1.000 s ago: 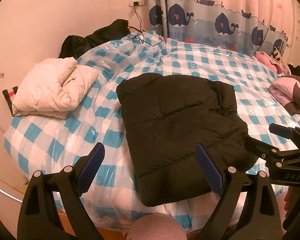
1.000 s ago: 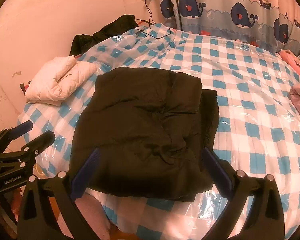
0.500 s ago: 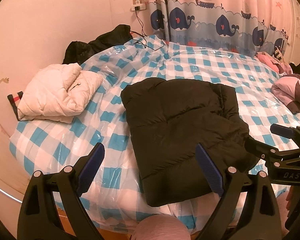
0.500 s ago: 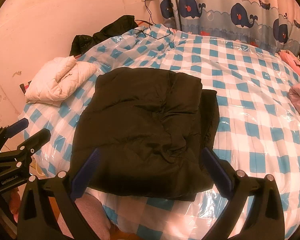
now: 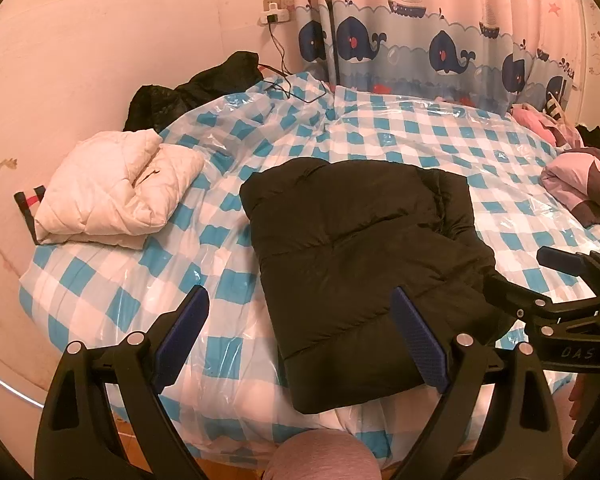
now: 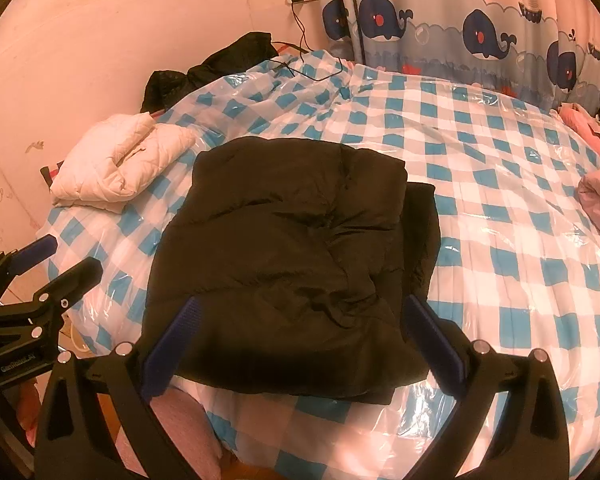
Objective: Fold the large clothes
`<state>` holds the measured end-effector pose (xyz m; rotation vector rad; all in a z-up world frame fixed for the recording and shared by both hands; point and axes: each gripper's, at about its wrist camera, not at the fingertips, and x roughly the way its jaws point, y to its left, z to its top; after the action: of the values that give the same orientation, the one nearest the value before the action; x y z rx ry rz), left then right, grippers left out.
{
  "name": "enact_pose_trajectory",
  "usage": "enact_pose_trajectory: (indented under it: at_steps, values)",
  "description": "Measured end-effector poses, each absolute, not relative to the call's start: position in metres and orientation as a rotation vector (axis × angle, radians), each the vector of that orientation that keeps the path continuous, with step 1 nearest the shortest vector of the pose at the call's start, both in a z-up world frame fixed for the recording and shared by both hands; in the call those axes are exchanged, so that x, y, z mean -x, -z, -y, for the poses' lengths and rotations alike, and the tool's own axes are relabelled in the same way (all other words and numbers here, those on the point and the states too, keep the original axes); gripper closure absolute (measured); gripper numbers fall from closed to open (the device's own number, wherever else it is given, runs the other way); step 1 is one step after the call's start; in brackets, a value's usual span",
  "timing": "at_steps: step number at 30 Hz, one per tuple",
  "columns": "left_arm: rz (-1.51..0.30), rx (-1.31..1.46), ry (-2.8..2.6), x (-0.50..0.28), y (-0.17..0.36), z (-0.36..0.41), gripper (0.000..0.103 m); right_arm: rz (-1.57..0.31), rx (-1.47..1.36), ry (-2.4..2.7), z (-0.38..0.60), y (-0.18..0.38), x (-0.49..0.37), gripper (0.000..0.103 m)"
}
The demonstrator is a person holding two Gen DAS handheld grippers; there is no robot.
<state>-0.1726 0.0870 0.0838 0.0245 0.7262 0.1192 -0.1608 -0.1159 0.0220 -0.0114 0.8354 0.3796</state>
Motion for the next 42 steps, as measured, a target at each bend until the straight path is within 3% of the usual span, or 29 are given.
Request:
enact_pose_trajectory:
  at_steps: [42]
  values:
    - [-0.720,-0.028,-0.118,0.1729,-0.0860,-0.0859,0.014,-0.831,0.018,-0.377,0.1167,-0.0213,0.1589,0.005]
